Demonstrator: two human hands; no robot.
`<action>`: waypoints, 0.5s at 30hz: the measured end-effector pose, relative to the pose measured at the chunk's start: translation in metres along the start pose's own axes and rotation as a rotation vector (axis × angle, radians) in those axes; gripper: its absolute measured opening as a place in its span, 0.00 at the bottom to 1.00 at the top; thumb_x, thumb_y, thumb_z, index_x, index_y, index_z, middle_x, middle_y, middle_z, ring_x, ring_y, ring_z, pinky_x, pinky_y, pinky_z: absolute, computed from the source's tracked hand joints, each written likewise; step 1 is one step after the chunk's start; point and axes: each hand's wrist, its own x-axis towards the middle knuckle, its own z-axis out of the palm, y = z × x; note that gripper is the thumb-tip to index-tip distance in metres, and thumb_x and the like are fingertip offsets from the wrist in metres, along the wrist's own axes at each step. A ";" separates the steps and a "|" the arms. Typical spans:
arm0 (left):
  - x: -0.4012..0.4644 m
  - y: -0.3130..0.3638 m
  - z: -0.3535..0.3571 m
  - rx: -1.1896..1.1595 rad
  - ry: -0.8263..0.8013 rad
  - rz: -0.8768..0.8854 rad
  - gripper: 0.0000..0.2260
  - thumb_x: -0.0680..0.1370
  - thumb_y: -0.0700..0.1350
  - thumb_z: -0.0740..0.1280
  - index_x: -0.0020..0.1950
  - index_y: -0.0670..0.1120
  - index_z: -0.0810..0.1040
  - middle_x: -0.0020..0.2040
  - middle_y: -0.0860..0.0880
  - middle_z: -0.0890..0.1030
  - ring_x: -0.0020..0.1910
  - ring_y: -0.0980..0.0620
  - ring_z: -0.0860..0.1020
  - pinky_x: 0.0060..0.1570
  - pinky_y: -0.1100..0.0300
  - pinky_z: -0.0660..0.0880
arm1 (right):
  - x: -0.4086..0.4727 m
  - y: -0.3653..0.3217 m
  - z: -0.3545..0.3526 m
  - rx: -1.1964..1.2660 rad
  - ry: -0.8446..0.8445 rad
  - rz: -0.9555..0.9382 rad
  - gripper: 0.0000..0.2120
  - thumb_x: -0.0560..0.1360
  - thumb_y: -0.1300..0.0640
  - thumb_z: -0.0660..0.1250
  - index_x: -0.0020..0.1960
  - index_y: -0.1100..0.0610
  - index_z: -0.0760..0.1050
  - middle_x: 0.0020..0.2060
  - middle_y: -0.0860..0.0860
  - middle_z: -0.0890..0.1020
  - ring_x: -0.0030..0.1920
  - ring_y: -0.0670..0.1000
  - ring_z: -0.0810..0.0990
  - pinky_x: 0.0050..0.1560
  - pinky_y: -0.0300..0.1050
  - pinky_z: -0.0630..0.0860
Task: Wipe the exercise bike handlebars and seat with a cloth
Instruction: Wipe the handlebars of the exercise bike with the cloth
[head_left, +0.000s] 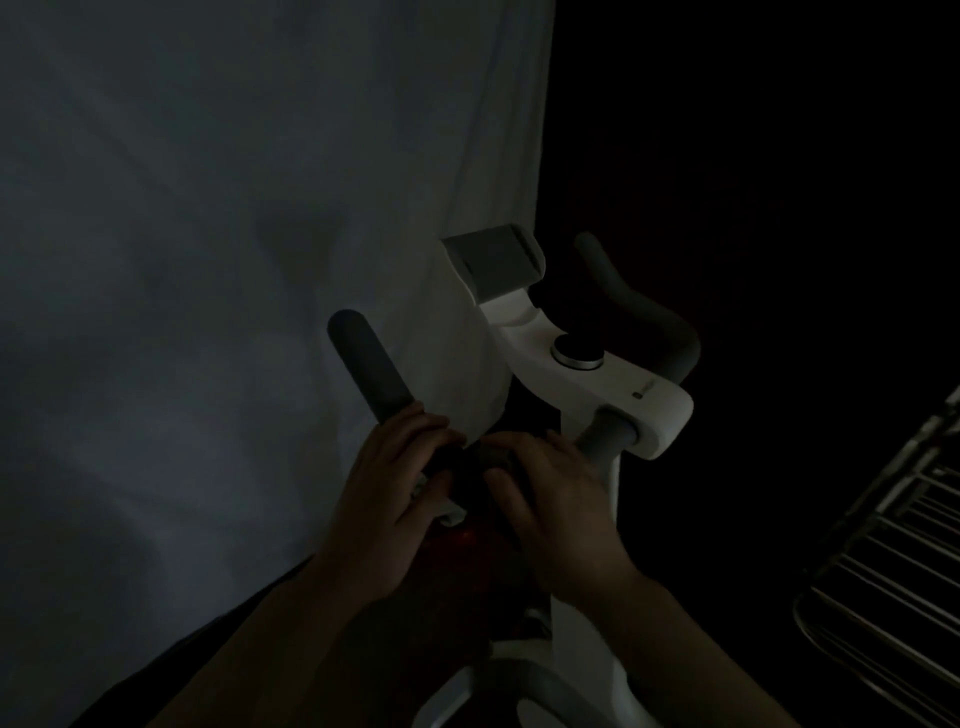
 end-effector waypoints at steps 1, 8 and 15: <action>-0.001 0.001 0.002 0.000 0.011 -0.002 0.16 0.80 0.52 0.55 0.65 0.51 0.72 0.66 0.60 0.67 0.73 0.57 0.61 0.70 0.55 0.60 | 0.001 -0.004 0.002 -0.030 -0.018 -0.007 0.17 0.79 0.43 0.52 0.61 0.48 0.71 0.52 0.43 0.78 0.52 0.42 0.74 0.55 0.43 0.71; -0.003 -0.001 0.007 -0.001 0.009 -0.046 0.18 0.80 0.53 0.54 0.67 0.51 0.71 0.69 0.58 0.67 0.74 0.57 0.59 0.71 0.56 0.60 | 0.011 -0.010 0.006 -0.143 -0.031 -0.001 0.21 0.77 0.39 0.50 0.59 0.50 0.71 0.45 0.46 0.82 0.45 0.42 0.76 0.60 0.48 0.70; -0.010 0.005 0.005 -0.048 0.016 -0.093 0.21 0.80 0.54 0.55 0.72 0.51 0.67 0.73 0.58 0.65 0.75 0.60 0.55 0.73 0.59 0.57 | 0.003 -0.004 -0.029 -0.035 -0.370 -0.044 0.28 0.77 0.41 0.59 0.73 0.45 0.54 0.67 0.40 0.67 0.56 0.26 0.51 0.74 0.44 0.51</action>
